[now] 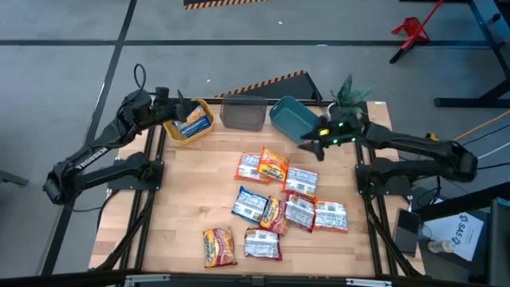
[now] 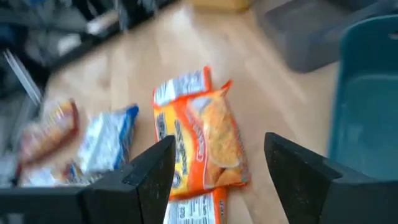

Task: Sort Maruchan noodles
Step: Put the blue noodle pack into the yellow bin

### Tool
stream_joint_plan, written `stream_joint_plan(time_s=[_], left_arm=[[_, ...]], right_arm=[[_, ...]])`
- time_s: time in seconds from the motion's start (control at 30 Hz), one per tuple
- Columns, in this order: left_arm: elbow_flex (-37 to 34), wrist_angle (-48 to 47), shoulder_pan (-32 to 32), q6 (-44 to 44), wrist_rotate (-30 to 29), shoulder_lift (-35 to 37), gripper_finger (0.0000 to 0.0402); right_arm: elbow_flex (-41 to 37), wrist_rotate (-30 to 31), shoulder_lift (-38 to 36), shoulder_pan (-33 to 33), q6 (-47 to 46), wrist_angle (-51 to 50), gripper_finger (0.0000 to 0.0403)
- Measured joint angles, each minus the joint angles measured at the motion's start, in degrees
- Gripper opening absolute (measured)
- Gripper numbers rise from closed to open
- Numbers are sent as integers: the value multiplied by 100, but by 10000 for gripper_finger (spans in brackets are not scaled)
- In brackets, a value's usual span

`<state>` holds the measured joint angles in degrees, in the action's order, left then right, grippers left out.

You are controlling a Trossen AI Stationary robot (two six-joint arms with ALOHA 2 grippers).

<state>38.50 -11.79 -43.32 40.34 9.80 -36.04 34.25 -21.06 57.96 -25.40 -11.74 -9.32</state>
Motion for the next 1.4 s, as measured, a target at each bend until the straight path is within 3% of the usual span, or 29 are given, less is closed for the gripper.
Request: stream_joint_plan(time_s=[0.27,0.47,0.63,0.87,1.2,1.4], left_arm=[[0,-5,519,3,-212,-184,144],[0,-322,1047,-180,365,-491,144],[0,-771,2026,-48,611,-977,144],[-2,-794,3353,472,-392,-1759,144],[-2,-640,4486,1910,-1777,-2875,144],[-4,-182,4909,2367,-1927,-3533,149]], right_arm=[[633,1131,1213,1057,885,4,234],[1179,1256,1776,1388,1095,-178,234],[1362,1311,1835,1417,1096,-429,234],[1392,1401,1805,1417,1068,-654,234],[1391,1416,1805,1415,1001,-810,234],[1391,1399,1805,1415,962,-908,234]])
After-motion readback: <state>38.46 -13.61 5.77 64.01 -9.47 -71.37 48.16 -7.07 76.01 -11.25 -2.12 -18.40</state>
